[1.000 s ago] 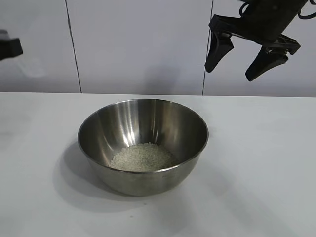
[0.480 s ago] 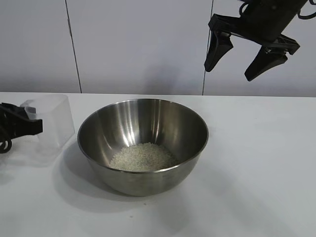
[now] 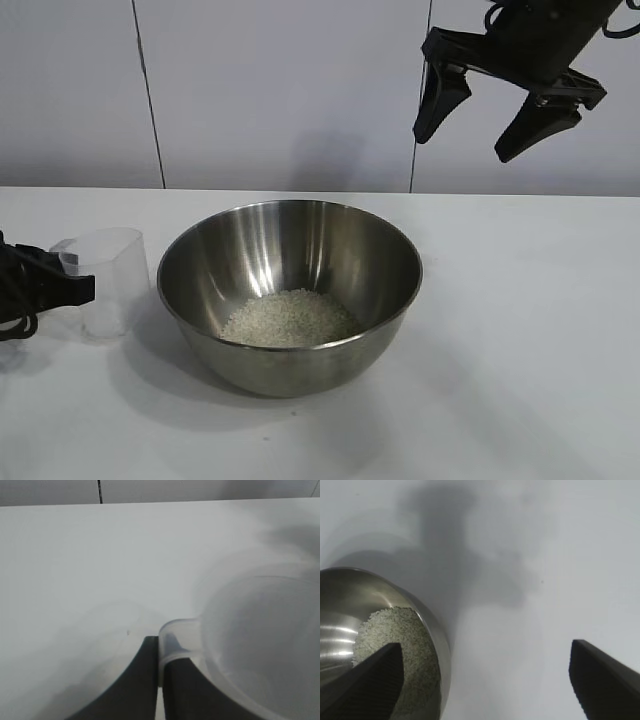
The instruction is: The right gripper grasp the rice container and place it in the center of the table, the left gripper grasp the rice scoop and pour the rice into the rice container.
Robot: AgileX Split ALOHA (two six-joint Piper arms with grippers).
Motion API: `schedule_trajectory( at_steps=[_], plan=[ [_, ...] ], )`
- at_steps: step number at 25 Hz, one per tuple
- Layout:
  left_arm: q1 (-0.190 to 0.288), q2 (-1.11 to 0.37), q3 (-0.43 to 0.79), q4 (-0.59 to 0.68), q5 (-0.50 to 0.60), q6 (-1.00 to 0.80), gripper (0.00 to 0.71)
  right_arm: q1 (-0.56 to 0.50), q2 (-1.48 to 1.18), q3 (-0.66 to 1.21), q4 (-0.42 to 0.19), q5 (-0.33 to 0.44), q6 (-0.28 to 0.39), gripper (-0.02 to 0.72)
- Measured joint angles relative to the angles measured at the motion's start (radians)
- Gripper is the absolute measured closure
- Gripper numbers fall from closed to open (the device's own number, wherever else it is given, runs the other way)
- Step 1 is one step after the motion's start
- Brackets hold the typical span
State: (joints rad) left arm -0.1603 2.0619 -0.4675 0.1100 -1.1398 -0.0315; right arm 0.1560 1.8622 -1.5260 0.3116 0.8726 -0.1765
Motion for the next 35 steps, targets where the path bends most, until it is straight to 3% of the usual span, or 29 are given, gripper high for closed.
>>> schedule_trajectory(
  at_steps=[5,9,19,22,27,33,35],
  plan=[
    [0.0,0.0,0.0,0.001,-0.001,0.0,0.367,0.0,0.0,0.0,0.0,0.0,0.0,0.08],
    [0.0,0.0,0.002,0.001,-0.004,0.0,0.212,0.0,0.0,0.0,0.0,0.0,0.0,0.08],
    [0.0,-0.011,0.158,-0.006,-0.011,0.059,0.126,0.0,0.0,0.0,0.0,0.0,0.0,0.08],
    [0.0,-0.047,0.216,-0.026,-0.011,0.061,0.052,0.0,0.0,0.0,0.0,0.001,0.0,0.08],
    [0.0,-0.166,0.27,-0.043,-0.009,0.025,0.021,0.0,0.0,0.0,0.006,0.004,0.0,0.08],
    [0.0,-0.413,0.262,-0.043,0.174,-0.007,0.017,0.0,0.0,0.0,0.007,0.02,0.0,0.08],
    [0.0,-0.51,0.217,-0.031,0.326,-0.022,0.017,0.0,0.0,0.0,0.007,0.02,0.0,0.08]
  ],
)
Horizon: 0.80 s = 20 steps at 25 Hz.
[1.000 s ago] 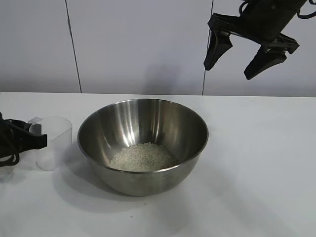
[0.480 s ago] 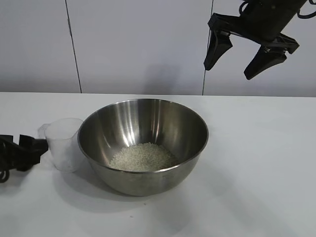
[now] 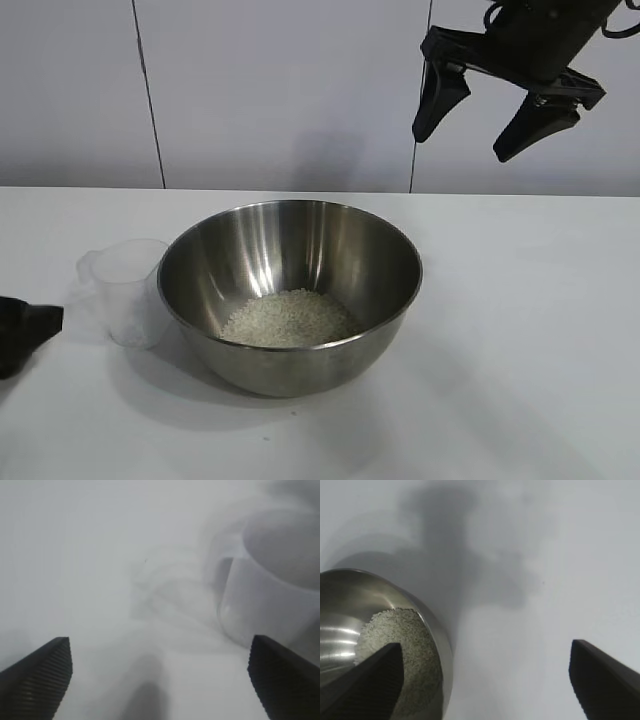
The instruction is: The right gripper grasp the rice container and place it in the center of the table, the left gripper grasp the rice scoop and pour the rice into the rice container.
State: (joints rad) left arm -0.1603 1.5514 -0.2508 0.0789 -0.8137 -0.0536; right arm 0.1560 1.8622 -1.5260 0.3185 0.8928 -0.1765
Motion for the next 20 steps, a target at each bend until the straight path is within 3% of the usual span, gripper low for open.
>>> schedule_trajectory(
  at_steps=[5,12,16,20],
  plan=[
    [0.0,-0.164,-0.205,0.045,0.483,-0.028,0.017,0.0,0.0,0.0,0.0,0.0,0.0,0.08],
    [-0.021,-0.19,-0.672,0.014,1.25,-0.037,0.017,0.0,0.0,0.0,0.012,0.001,0.0,0.08],
    [-0.03,-0.151,-0.873,-0.216,1.498,0.087,0.017,0.0,0.0,0.0,0.038,0.001,0.0,0.08],
    [-0.032,-0.077,-0.995,-0.474,1.644,0.197,0.017,0.0,0.0,0.0,0.056,0.007,0.0,0.08]
  ],
)
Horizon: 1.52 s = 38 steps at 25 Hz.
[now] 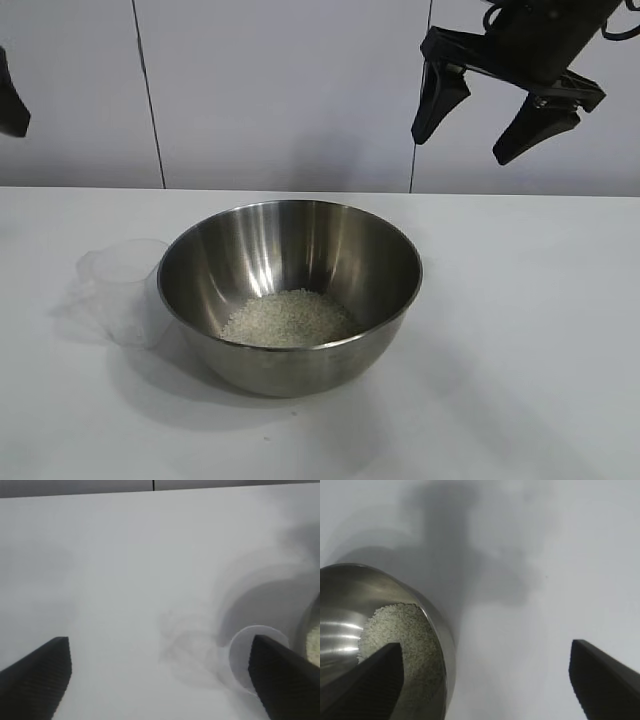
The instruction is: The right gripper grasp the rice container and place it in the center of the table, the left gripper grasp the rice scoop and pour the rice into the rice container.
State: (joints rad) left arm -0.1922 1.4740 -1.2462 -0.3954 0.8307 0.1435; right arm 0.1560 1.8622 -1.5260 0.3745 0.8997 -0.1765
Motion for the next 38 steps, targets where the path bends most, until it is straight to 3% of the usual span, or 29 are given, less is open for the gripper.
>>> schedule_trajectory(
  at_steps=[4,9,15,38],
  plan=[
    [-0.003,0.095,-0.036,-0.156,0.071,0.043,0.016,0.0,0.0,0.0,0.024,0.03,0.0,0.08],
    [-0.003,0.201,-0.036,-0.217,0.119,0.055,0.016,0.0,0.0,0.0,0.057,0.06,0.0,0.08],
    [-0.003,0.222,-0.036,-0.291,0.121,0.13,0.016,0.0,0.0,0.0,0.064,0.063,0.0,0.08],
    [-0.003,0.222,-0.036,-0.297,0.096,0.142,0.016,0.0,0.0,0.0,0.068,0.063,0.0,0.08]
  ],
)
